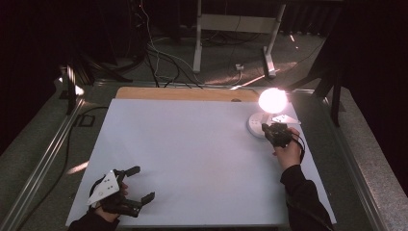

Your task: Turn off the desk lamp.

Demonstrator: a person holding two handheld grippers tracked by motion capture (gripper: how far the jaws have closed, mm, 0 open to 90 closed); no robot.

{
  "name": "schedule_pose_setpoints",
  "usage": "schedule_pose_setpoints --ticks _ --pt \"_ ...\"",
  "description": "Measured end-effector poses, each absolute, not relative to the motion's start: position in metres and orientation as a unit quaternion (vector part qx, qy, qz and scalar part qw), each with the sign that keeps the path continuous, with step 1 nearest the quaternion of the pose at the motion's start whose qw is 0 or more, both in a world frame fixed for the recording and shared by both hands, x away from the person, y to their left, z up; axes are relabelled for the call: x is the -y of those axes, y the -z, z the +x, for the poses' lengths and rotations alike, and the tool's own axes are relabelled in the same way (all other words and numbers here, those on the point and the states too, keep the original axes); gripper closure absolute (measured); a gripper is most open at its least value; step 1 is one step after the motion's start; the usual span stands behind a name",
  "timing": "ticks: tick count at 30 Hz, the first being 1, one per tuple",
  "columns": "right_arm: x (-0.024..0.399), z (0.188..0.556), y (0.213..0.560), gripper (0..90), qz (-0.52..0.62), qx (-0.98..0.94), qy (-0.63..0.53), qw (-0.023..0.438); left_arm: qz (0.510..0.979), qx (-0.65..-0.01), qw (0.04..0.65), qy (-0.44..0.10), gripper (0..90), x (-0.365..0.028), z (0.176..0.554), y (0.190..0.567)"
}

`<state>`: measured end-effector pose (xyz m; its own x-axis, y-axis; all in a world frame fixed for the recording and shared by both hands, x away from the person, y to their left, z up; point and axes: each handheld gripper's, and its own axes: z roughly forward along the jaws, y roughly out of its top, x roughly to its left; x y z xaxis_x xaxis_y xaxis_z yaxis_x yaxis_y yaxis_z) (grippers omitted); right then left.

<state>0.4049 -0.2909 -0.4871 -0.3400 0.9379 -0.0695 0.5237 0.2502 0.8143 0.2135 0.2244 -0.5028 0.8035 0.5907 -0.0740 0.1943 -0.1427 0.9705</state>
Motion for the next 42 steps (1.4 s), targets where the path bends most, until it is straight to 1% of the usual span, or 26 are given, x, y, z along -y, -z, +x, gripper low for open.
schedule_pose_setpoints --ticks 5,22,36,42 --pt "0.292 0.411 0.491 89.9 0.51 -0.733 -0.353 0.28 0.738 -0.266 0.598 -0.165 0.5 -0.224 0.214 0.503" --pt "0.289 0.422 0.501 90.0 0.525 -0.734 -0.335 0.271 0.738 -0.266 0.597 -0.165 0.5 -0.224 0.214 0.503" --pt "0.286 0.423 0.499 90.0 0.53 -0.737 -0.322 0.269 0.739 -0.265 0.597 -0.166 0.5 -0.224 0.214 0.503" --pt "0.285 0.42 0.495 90.0 0.531 -0.732 -0.335 0.264 0.74 -0.265 0.596 -0.166 0.5 -0.224 0.214 0.503"
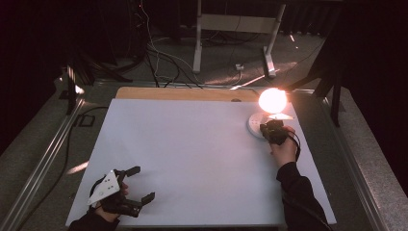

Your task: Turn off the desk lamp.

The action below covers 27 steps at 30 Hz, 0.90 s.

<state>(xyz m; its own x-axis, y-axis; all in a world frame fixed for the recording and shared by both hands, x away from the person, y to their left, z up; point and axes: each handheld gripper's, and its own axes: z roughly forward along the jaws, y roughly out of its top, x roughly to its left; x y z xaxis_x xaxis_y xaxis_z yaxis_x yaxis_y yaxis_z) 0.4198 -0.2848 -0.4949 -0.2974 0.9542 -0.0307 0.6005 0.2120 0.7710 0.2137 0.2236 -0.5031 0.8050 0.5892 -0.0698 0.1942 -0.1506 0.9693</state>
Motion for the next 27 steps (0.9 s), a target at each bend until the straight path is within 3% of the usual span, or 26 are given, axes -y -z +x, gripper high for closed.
schedule_pose_setpoints --ticks 11,27 --pt "0.29 0.419 0.486 90.0 0.531 -0.73 -0.336 0.267 0.741 -0.265 0.595 -0.165 0.5 -0.223 0.214 0.503" --pt "0.289 0.423 0.498 90.0 0.535 -0.736 -0.327 0.256 0.739 -0.265 0.597 -0.165 0.5 -0.224 0.213 0.503"
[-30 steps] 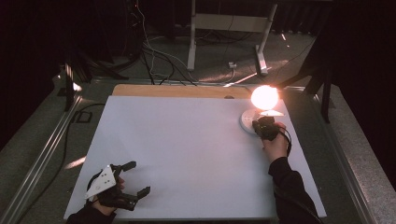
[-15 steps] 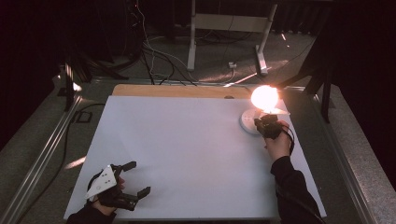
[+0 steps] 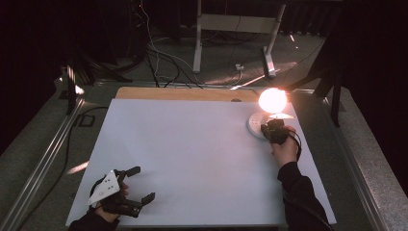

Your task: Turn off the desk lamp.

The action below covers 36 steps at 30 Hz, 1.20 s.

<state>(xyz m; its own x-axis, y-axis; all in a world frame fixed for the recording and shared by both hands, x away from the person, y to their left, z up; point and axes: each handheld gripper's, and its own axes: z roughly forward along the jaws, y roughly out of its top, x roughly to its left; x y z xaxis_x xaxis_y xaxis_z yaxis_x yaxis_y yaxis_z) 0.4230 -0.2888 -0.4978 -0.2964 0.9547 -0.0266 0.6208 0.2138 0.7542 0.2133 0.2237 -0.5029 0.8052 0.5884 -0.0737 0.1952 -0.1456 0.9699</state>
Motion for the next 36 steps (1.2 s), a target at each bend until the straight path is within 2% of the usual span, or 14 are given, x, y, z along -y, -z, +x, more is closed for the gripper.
schedule_pose_setpoints --ticks 8,13,25,36 --pt "0.289 0.421 0.5 90.0 0.531 -0.736 -0.326 0.264 0.741 -0.264 0.596 -0.164 0.5 -0.223 0.214 0.503" --pt "0.289 0.422 0.498 90.0 0.541 -0.732 -0.326 0.254 0.739 -0.264 0.597 -0.165 0.5 -0.223 0.213 0.503" --pt "0.287 0.422 0.481 90.0 0.536 -0.73 -0.34 0.252 0.739 -0.265 0.597 -0.166 0.5 -0.224 0.213 0.503" --pt "0.288 0.423 0.486 90.0 0.54 -0.732 -0.335 0.247 0.738 -0.265 0.598 -0.165 0.5 -0.224 0.213 0.503"
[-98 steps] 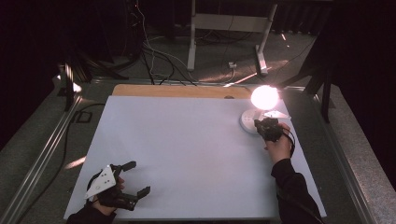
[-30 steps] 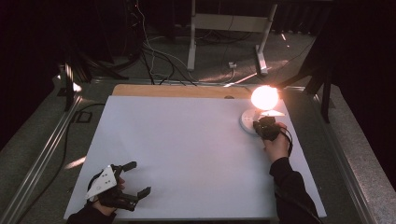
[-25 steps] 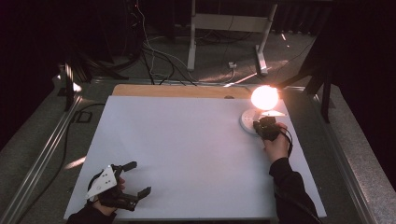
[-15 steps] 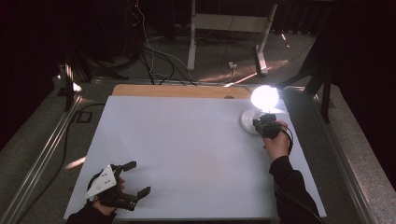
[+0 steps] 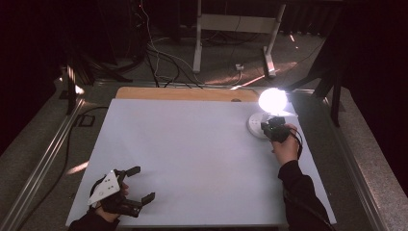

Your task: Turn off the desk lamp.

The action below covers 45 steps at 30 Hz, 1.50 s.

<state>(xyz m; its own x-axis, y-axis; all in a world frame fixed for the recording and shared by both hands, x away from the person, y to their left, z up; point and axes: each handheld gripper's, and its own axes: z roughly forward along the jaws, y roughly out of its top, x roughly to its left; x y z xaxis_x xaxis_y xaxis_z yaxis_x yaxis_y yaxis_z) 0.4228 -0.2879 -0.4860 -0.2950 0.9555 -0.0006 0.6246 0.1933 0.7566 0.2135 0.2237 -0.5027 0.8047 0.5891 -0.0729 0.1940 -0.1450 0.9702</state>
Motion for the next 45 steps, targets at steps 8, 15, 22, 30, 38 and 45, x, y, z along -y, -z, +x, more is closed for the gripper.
schedule_pose_setpoints --ticks 8,15,22,30,38,45 --pt "0.287 0.424 0.491 90.0 0.54 -0.732 -0.334 0.246 0.739 -0.265 0.598 -0.165 0.5 -0.224 0.214 0.503" --pt "0.287 0.425 0.495 90.0 0.542 -0.733 -0.331 0.243 0.739 -0.265 0.597 -0.165 0.5 -0.224 0.214 0.503" --pt "0.287 0.424 0.498 90.0 0.541 -0.733 -0.334 0.242 0.739 -0.265 0.598 -0.164 0.5 -0.224 0.214 0.503" --pt "0.282 0.423 0.5 90.0 0.543 -0.728 -0.34 0.243 0.739 -0.263 0.599 -0.164 0.5 -0.223 0.214 0.503" --pt "0.281 0.423 0.49 90.0 0.541 -0.721 -0.348 0.257 0.738 -0.264 0.599 -0.165 0.5 -0.224 0.213 0.503" --pt "0.287 0.423 0.493 90.0 0.544 -0.724 -0.338 0.257 0.738 -0.264 0.598 -0.166 0.5 -0.224 0.213 0.503"
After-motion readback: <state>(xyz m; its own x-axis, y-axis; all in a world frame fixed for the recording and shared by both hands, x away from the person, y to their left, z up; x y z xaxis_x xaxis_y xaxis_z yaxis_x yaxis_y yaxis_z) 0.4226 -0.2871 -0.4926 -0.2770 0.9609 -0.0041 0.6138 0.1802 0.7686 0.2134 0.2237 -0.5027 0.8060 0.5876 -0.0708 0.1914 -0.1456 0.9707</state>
